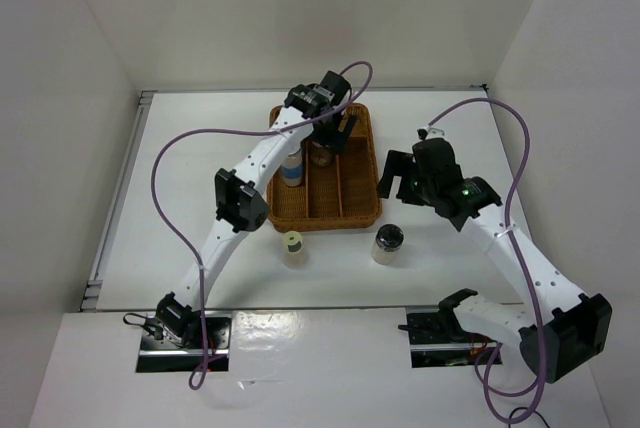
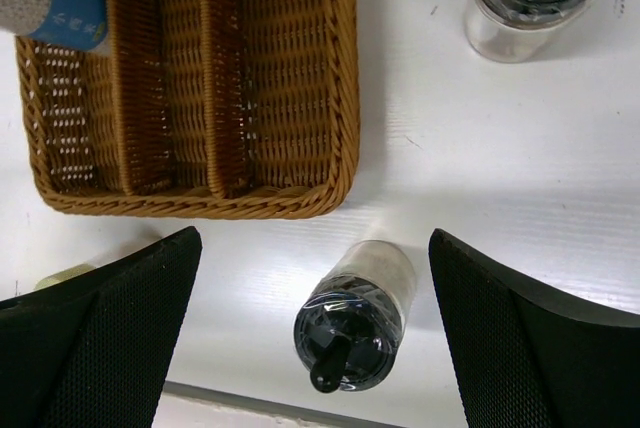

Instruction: Organize the condiment bottles

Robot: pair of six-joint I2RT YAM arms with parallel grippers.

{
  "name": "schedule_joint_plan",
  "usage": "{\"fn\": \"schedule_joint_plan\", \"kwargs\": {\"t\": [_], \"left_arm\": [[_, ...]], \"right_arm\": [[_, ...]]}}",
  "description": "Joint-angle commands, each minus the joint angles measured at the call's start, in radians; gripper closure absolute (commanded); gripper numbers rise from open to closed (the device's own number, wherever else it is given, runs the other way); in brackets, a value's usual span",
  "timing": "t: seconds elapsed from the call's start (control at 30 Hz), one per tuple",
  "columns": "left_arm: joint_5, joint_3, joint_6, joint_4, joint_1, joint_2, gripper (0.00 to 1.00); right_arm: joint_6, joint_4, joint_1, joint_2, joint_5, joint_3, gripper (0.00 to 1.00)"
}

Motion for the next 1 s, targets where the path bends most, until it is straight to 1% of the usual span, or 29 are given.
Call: {"fn": "schedule_joint_plan", "kwargs": {"t": [0.0, 0.13, 0.17, 0.23, 0.3, 0.33, 0.4, 0.43, 0.47, 0.5, 0.53, 0.57, 0.6, 0.63, 0.7, 0.73, 0.77, 0.8, 0.83, 0.87, 0.9, 0.93, 0.97], "left_arm": [[-0.032, 0.027, -0.002, 0.003, 0.003, -0.042, 0.00], [-0.032, 0.045, -0.011, 0.003, 0.003, -0.153, 0.00], [-0.043, 0.056, -0.011, 0.012, 0.003, -0.209, 0.00], [-0.043, 0.065, -0.022, 0.021, 0.003, -0.297, 0.00], [-0.052, 0.076, -0.034, 0.021, 0.003, -0.358, 0.00], [-0.063, 0.076, -0.048, 0.021, 0.003, -0.422, 0.00], [-0.063, 0.076, -0.057, 0.030, 0.003, -0.484, 0.00], [-0.063, 0.076, -0.068, 0.031, 0.003, -0.551, 0.00], [-0.063, 0.076, -0.068, 0.031, 0.003, -0.584, 0.00], [-0.078, 0.076, -0.077, 0.031, 0.003, -0.616, 0.00], [-0.095, 0.045, -0.086, 0.031, 0.003, -0.676, 0.00], [-0.118, 0.030, -0.086, 0.031, 0.003, -0.702, 0.00], [-0.173, 0.007, -0.086, 0.021, 0.003, -0.755, 0.00], [-0.207, -0.019, -0.096, 0.006, 0.003, -0.779, 0.00], [-0.282, -0.116, -0.106, -0.015, 0.003, -0.826, 0.00], [-0.297, -0.153, -0.117, -0.031, 0.003, -0.877, 0.00], [-0.308, -0.189, -0.128, -0.031, 0.003, -0.904, 0.00], [-0.308, -0.272, -0.128, -0.031, 0.003, -0.958, 0.00], [-0.319, -0.320, -0.145, -0.031, 0.012, -0.987, 0.00], [-0.319, -0.376, -0.157, -0.031, 0.012, -1.019, 0.00], [-0.319, -0.445, -0.157, 0.015, 0.012, -1.096, 0.00], [-0.331, -0.633, -0.168, 0.053, 0.012, -1.145, 0.00], [-0.331, -0.752, -0.168, 0.105, 0.023, -1.199, 0.00]], "right_arm": [[-0.059, 0.006, 0.011, -0.012, -0.044, 0.064, 0.01], [-0.137, 0.046, 0.093, -0.047, -0.079, 0.083, 0.01], [-0.153, 0.059, 0.138, -0.047, -0.094, 0.092, 0.01], [-0.174, 0.079, 0.186, -0.058, -0.121, 0.102, 0.01], [-0.174, 0.096, 0.240, -0.069, -0.130, 0.102, 0.01], [-0.174, 0.111, 0.254, -0.069, -0.147, 0.102, 0.01], [-0.174, 0.125, 0.294, -0.058, -0.147, 0.102, 0.01], [-0.174, 0.151, 0.309, -0.048, -0.156, 0.102, 0.01], [-0.174, 0.160, 0.326, -0.047, -0.156, 0.093, 0.01], [-0.174, 0.171, 0.347, -0.038, -0.141, 0.093, 0.01], [-0.164, 0.190, 0.393, -0.022, -0.115, 0.093, 0.01], [-0.164, 0.191, 0.419, -0.008, -0.096, 0.093, 0.01], [-0.164, 0.200, 0.483, 0.014, -0.073, 0.113, 0.01], [-0.164, 0.200, 0.519, 0.040, -0.032, 0.128, 0.01], [-0.164, 0.191, 0.588, 0.141, 0.016, 0.185, 0.01], [-0.164, 0.191, 0.649, 0.178, 0.039, 0.205, 0.01], [-0.164, 0.180, 0.677, 0.248, 0.075, 0.222, 0.01], [-0.164, 0.180, 0.700, 0.282, 0.095, 0.256, 0.01], [-0.164, 0.168, 0.731, 0.313, 0.114, 0.268, 0.01], [-0.164, 0.168, 0.731, 0.365, 0.123, 0.279, 0.01], [-0.164, 0.168, 0.743, 0.385, 0.123, 0.291, 0.01], [-0.153, 0.168, 0.743, 0.403, 0.123, 0.291, 0.01], [-0.153, 0.168, 0.743, 0.417, 0.123, 0.291, 0.01]]}}
